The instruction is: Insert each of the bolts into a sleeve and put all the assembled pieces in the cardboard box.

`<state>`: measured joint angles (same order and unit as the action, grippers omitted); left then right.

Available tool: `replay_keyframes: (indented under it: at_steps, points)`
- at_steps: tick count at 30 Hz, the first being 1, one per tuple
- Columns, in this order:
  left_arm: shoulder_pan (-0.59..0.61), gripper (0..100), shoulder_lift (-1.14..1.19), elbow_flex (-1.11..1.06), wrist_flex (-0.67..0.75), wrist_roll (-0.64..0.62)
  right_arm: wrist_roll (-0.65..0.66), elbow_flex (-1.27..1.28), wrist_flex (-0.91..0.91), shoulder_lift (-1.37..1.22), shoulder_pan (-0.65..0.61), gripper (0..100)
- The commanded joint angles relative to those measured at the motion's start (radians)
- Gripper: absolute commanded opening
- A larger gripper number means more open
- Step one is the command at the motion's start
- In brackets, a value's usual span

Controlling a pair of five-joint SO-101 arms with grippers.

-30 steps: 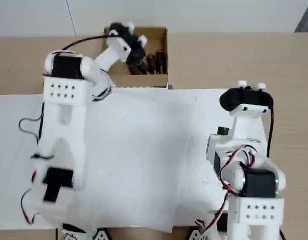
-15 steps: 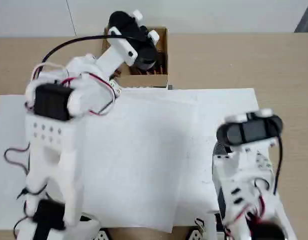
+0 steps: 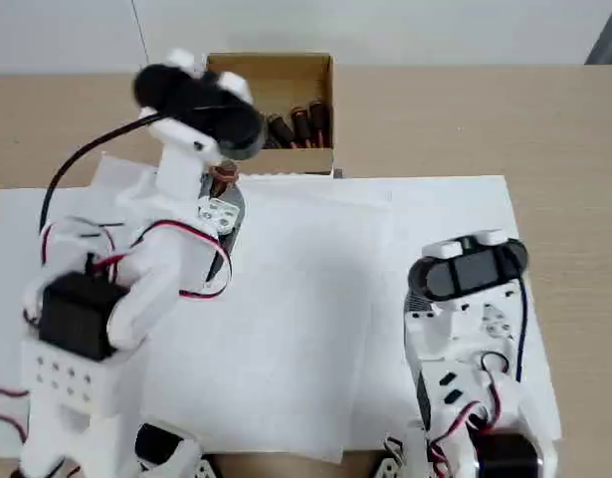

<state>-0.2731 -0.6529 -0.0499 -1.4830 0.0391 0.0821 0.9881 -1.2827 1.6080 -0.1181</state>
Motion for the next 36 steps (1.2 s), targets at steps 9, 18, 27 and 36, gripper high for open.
replay_keyframes:
  at_steps: [9, 18, 27, 36]
  points:
    - [-0.009, 1, -0.345, -0.404, 0.241, -0.322, 0.002, 0.180, 0.328, 0.012, -0.139, 0.3]
    - [-0.008, 1, -0.629, -0.668, 0.252, -0.532, 0.005, 0.311, 0.478, 0.012, -0.328, 0.3]
    - [-0.006, 1, -0.973, -0.998, 0.459, -0.646, 0.011, 0.416, 0.587, 0.012, -0.524, 0.3]
    - [-0.006, 1, -1.155, -1.182, 0.580, -0.707, 0.049, 0.456, 0.642, 0.010, -0.624, 0.3]
